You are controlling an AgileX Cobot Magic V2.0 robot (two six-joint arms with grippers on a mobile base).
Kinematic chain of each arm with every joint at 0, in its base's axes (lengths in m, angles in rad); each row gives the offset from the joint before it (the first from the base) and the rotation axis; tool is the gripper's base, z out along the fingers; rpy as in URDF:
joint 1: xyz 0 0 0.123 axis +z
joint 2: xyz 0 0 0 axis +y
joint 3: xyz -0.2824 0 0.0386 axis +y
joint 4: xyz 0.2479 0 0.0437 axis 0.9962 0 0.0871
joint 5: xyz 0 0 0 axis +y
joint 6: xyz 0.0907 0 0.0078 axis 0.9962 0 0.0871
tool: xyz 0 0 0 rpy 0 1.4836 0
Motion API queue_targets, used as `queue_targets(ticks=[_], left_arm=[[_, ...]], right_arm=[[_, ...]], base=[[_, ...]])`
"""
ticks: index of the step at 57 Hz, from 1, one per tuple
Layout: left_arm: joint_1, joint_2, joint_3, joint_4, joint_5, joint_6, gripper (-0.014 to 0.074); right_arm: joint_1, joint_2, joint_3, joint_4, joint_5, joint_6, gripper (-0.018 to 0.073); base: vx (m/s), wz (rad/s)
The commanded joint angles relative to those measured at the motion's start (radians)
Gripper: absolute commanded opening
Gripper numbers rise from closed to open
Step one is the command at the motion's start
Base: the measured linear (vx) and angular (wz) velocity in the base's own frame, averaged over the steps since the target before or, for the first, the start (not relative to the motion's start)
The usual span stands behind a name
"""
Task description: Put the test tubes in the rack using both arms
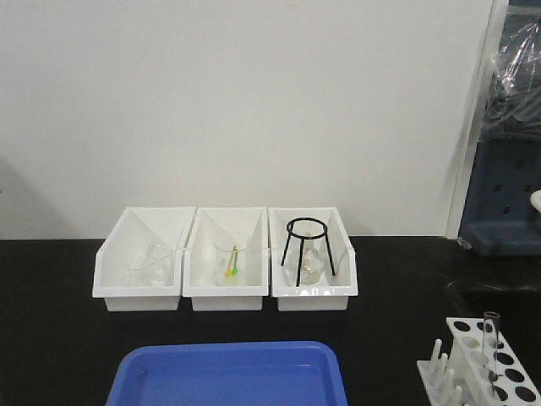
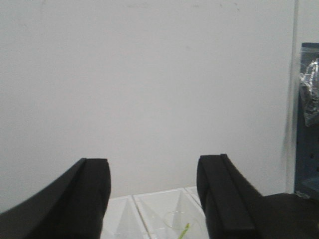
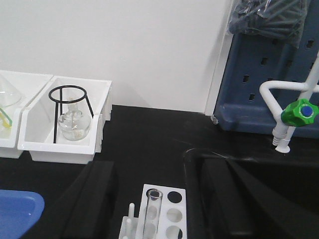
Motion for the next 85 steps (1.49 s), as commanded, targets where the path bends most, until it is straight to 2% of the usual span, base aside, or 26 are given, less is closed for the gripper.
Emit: queue_targets(ticks=[1, 10, 32, 36, 41, 44, 49, 53, 55, 59, 62, 65, 75, 85], left_arm=[[-0.003, -0.069, -0.029, -0.019, 0.049, -0.011, 0.0501], [-0.003, -0.137, -0.029, -0.019, 0.110, -0.011, 0.0501], [-0.003, -0.155, -0.029, -0.020, 0.119, -0.010, 0.0501], [-0.003, -0.157, -0.029, -0.062, 0.148, 0.002, 0.0494], [-0.003, -0.166, -0.014, -0.225, 0.175, 0.096, 0.0447], [-0.003, -0.177, 0.012, -0.338, 0.175, 0.221, 0.0386], [-0.003, -0.201, 0.069, -0.547, 0.176, 0.501, 0.0274], [-0.003, -0.220, 0.121, -0.707, 0.176, 0.685, 0.0176], [-0.003, -0.236, 0.154, -0.767, 0.171, 0.758, 0.0130], [-0.003, -0.281, 0.230, -0.825, 0.168, 0.856, 0.0054], [-0.001, -0.324, 0.291, -0.828, 0.168, 0.897, 0.0000], [0.001, -0.375, 0.355, -0.819, 0.164, 0.911, -0.0007], [0.049, -0.575, 0.552, -0.819, 0.173, 0.817, -0.0006], [0.127, -0.784, 0.736, -0.819, 0.169, 0.807, -0.0004]], right_arm=[[-0.002, -0.012, -0.033, -0.009, -0.081, -0.004, 0.0448], [-0.002, -0.012, -0.033, -0.009, -0.081, -0.004, 0.0448], [-0.002, -0.012, -0.033, -0.009, -0.081, -0.004, 0.0448], [-0.002, -0.012, -0.033, -0.009, -0.081, -0.004, 0.0448], [-0.002, -0.012, -0.033, -0.009, -0.081, -0.004, 0.0448], [-0.002, -0.012, -0.033, -0.009, -0.081, -0.004, 0.0448], [-0.002, -0.012, -0.033, -0.008, -0.080, -0.004, 0.0448], [-0.002, -0.012, -0.033, -0.008, -0.080, -0.004, 0.0448], [-0.002, -0.012, -0.033, -0.008, -0.080, -0.004, 0.0448], [-0.002, -0.012, -0.033, -0.008, -0.074, -0.004, 0.0448], [-0.002, -0.012, -0.033, -0.008, -0.074, -0.004, 0.0448], [-0.002, -0.012, -0.033, -0.008, -0.074, -0.004, 0.0448], [-0.002, -0.012, -0.033, -0.008, -0.074, -0.004, 0.0448], [-0.002, -0.012, -0.033, -0.008, -0.074, -0.004, 0.0448]], base=[[0.00, 0.00], [0.00, 0.00], [0.00, 0.00], [0.00, 0.00], [0.00, 0.00], [0.00, 0.00], [0.00, 0.00], [0.00, 0.00], [0.00, 0.00], [0.00, 0.00], [0.00, 0.00], [0.00, 0.00], [0.00, 0.00], [0.00, 0.00]])
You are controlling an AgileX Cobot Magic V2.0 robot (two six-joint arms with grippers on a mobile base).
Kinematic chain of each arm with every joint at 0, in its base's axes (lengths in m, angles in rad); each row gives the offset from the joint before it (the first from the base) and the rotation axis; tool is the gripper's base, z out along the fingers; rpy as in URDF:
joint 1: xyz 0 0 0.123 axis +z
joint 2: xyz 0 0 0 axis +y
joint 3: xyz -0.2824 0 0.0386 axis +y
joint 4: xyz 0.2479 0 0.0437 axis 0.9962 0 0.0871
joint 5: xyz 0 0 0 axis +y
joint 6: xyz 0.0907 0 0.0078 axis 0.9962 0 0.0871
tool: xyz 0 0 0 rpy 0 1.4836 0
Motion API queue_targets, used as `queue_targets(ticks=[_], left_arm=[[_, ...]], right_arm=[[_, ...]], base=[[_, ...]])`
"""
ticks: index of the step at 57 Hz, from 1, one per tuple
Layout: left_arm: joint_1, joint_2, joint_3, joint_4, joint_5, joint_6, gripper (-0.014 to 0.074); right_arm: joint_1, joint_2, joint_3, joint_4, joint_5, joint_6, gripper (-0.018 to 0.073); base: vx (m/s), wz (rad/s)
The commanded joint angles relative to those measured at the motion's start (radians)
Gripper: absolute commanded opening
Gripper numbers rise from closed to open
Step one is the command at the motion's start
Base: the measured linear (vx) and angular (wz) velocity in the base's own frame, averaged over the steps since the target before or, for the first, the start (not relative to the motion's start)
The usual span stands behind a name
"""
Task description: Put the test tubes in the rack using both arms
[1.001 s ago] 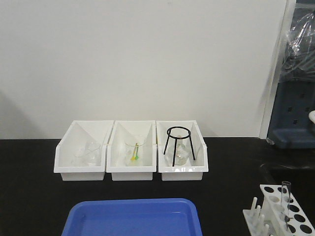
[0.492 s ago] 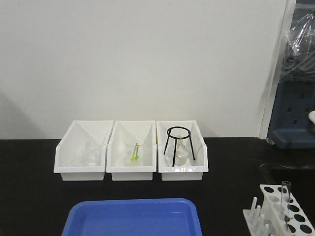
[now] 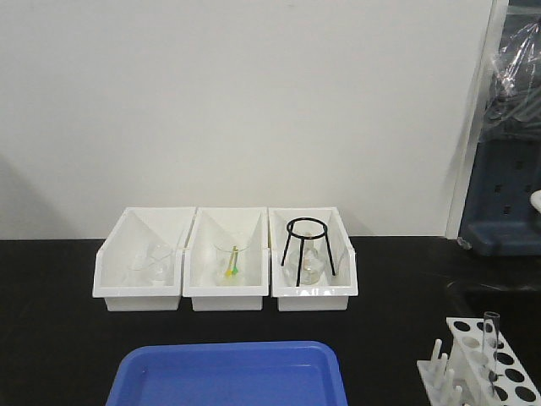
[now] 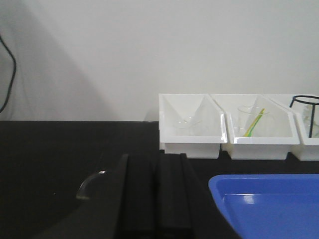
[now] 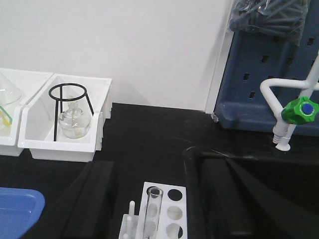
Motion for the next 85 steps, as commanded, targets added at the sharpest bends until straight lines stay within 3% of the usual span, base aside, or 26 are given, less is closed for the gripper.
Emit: queue_targets(ticks=[1, 6, 19, 85], left_arm=[[0.033, -0.084, 0.049, -0.011, -0.075, -0.013, -0.0004], [0.043, -0.155, 0.032, -0.012, 0.082, -0.013, -0.0004], [0.040, -0.116, 0.032, -0.013, 0.141, -0.013, -0.0004], [0.040, -0.116, 0.032, -0.013, 0.151, -0.013, -0.0004]], right_arm=[[-0.002, -0.012, -0.033, -0.008, -0.080, -0.004, 0.0448], [-0.002, -0.012, -0.033, -0.008, -0.080, -0.004, 0.0448], [-0.002, -0.012, -0.033, -0.008, -0.081, -0.004, 0.0448], [-0.002, -0.012, -0.033, -0.008, -0.081, -0.004, 0.0448]], base=[[0.00, 0.00], [0.00, 0.00], [0.00, 0.00], [0.00, 0.00]])
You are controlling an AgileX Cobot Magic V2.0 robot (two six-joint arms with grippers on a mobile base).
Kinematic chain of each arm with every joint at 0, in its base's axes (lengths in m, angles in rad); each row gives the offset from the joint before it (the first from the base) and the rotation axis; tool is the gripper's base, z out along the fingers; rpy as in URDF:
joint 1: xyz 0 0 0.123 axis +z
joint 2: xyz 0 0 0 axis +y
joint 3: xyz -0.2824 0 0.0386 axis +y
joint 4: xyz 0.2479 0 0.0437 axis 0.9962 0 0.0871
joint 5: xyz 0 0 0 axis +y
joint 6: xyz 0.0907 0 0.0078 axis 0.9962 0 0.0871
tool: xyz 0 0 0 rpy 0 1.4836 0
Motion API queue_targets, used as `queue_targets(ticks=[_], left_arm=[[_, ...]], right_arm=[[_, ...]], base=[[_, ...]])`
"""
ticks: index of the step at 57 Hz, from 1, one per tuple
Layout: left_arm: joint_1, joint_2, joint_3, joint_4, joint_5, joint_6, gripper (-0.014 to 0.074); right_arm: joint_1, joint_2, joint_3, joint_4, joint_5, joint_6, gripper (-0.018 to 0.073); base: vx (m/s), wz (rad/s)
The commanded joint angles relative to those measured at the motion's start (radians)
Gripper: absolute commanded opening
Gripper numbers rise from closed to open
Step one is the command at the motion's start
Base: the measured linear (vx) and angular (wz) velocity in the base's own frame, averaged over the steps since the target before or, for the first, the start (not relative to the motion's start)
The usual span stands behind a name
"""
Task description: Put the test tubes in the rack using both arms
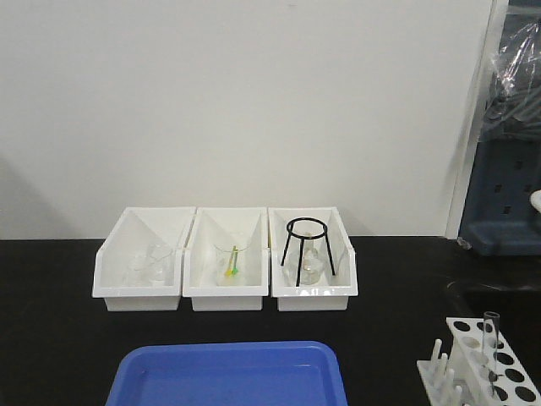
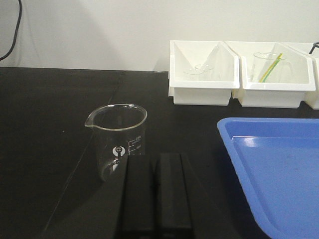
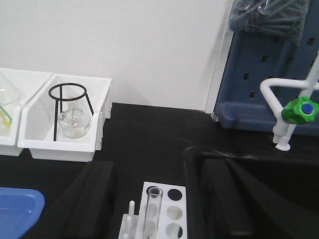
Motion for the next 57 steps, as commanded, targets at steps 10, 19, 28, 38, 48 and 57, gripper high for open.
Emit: queue_targets(ticks=[10, 19, 28, 38, 48, 57], left_arm=[[0.001, 0.013, -0.027, -0.012, -0.078, -0.006, -0.0004], [0.001, 0.013, -0.027, -0.012, -0.078, -0.006, -0.0004], [0.001, 0.013, -0.027, -0.012, -0.078, -0.006, -0.0004], [0.001, 0.013, -0.027, -0.012, -0.078, -0.006, -0.0004], [0.001, 0.013, -0.027, -0.012, -0.078, -0.006, -0.0004], [0.001, 0.015, -0.027, -0.012, -0.081, -0.006, -0.0004]], right_arm=[[-0.002, -0.078, -0.033, -0.008, -0.053, 0.006, 0.0431], [-0.002, -0.177, -0.030, -0.008, 0.042, 0.049, 0.0293], [-0.002, -0.298, 0.169, 0.014, -0.076, 0.053, 0.0069], [-0.002, -0.508, 0.460, 0.025, -0.307, 0.053, -0.0014], [-0.002, -0.731, 0.671, 0.015, -0.272, 0.052, -0.0012], [-0.005, -0.900, 0.782, 0.023, -0.248, 0.052, -0.0012]], base=[[0.00, 0.00], [0.00, 0.00], [0.00, 0.00], [0.00, 0.00], [0.00, 0.00], [0.00, 0.00]])
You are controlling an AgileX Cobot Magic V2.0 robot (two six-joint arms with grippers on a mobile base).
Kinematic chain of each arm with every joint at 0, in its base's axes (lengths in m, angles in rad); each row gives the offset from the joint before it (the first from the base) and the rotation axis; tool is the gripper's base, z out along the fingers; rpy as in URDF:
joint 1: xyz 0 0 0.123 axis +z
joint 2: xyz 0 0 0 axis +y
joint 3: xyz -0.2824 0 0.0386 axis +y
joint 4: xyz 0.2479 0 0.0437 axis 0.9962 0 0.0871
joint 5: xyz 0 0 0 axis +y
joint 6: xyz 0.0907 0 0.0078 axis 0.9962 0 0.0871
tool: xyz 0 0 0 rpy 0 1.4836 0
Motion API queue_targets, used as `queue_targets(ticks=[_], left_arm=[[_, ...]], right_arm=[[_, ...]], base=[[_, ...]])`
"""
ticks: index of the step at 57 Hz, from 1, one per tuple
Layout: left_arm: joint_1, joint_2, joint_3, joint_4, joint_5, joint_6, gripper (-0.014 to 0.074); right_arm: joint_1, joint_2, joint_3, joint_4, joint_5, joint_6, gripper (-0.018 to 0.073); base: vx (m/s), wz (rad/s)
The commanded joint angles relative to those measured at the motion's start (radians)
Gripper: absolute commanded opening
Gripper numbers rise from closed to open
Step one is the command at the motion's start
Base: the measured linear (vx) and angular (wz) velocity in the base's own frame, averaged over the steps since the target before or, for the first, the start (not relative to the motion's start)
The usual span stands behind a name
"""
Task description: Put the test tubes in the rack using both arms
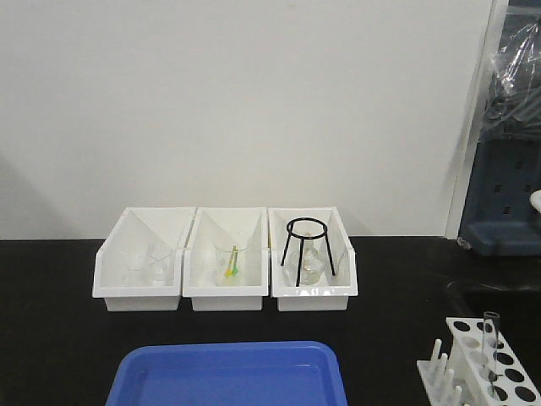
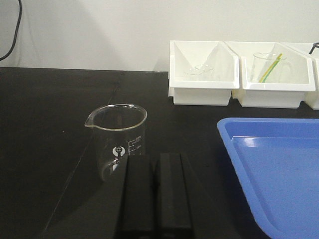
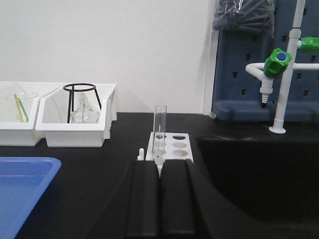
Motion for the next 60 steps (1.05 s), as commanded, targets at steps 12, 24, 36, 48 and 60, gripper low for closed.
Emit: queue_targets(ticks=[12, 24, 36, 48, 60], left_arm=[[0.001, 0.019, -0.027, -0.012, -0.075, -0.006, -0.0004], [0.001, 0.019, -0.027, -0.012, -0.076, -0.006, -0.0004], [0.001, 0.019, -0.027, -0.012, -0.076, -0.006, -0.0004], [0.001, 0.019, -0.027, -0.012, -0.076, -0.006, -0.0004], [0.001, 0.019, -0.027, -0.012, -0.076, -0.006, -0.0004]], right_arm=[[-0.002, -0.047, 0.021, 0.001, -0.062, 0.000, -0.0010], [-0.002, -0.045, 0.020, 0.001, -0.061, 0.000, -0.0009], [-0.002, -0.045, 0.020, 0.001, -0.060, 0.000, -0.0009], [-0.002, -0.045, 0.020, 0.001, -0.060, 0.000, -0.0009], [-0.002, -0.045, 0.020, 0.001, -0.060, 0.000, -0.0009]], base=[[0.00, 0.01], [0.00, 0.00], [0.00, 0.00], [0.00, 0.00], [0.00, 0.00]])
